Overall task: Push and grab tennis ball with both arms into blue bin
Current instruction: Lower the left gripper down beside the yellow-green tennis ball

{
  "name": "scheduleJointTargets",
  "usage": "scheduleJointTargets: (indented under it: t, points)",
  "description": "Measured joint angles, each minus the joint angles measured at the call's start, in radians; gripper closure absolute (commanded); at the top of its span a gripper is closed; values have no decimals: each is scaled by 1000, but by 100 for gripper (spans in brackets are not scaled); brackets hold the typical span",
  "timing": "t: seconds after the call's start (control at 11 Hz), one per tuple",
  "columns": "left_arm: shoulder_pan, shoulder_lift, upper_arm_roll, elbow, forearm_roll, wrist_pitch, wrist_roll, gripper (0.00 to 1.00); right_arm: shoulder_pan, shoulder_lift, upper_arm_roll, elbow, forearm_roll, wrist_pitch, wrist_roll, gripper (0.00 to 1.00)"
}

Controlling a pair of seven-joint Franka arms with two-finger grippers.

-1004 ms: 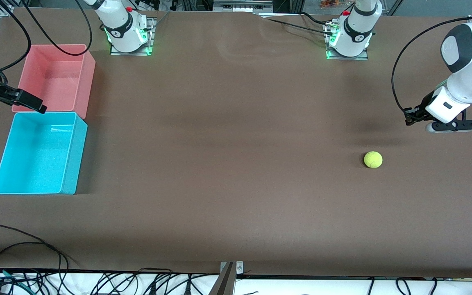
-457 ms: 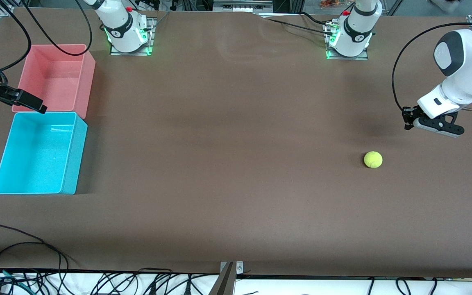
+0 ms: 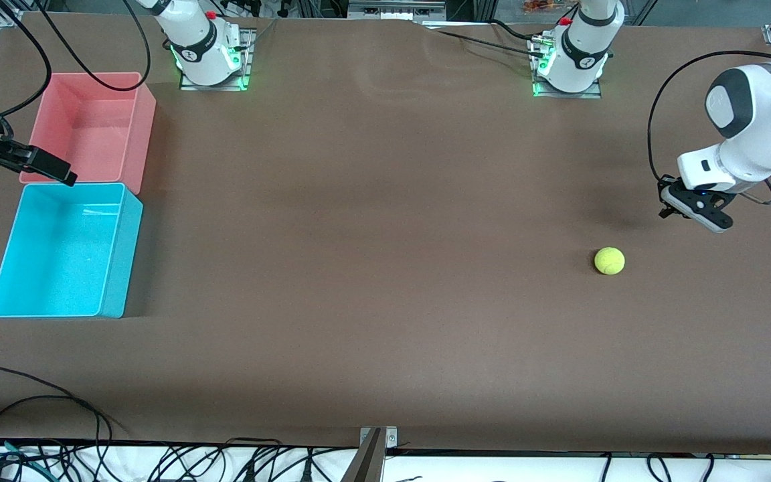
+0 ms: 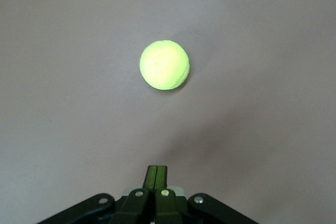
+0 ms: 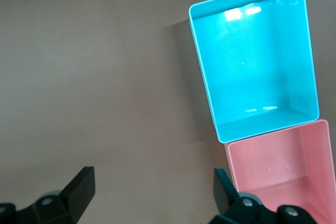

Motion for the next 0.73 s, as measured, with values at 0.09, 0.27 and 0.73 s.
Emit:
scheduleJointTargets:
  t: [0.09, 0.27, 0.73]
  points:
    - [0, 8, 0, -10, 0, 21, 80, 100, 0, 1, 0, 0, 0, 0, 0, 0]
    - [3, 30, 0, -34, 0, 73, 232, 100, 0, 2, 0, 0, 0, 0, 0, 0]
    - [4, 119, -1, -65, 32, 222, 470, 100, 0, 11, 0, 0, 0, 0, 1, 0]
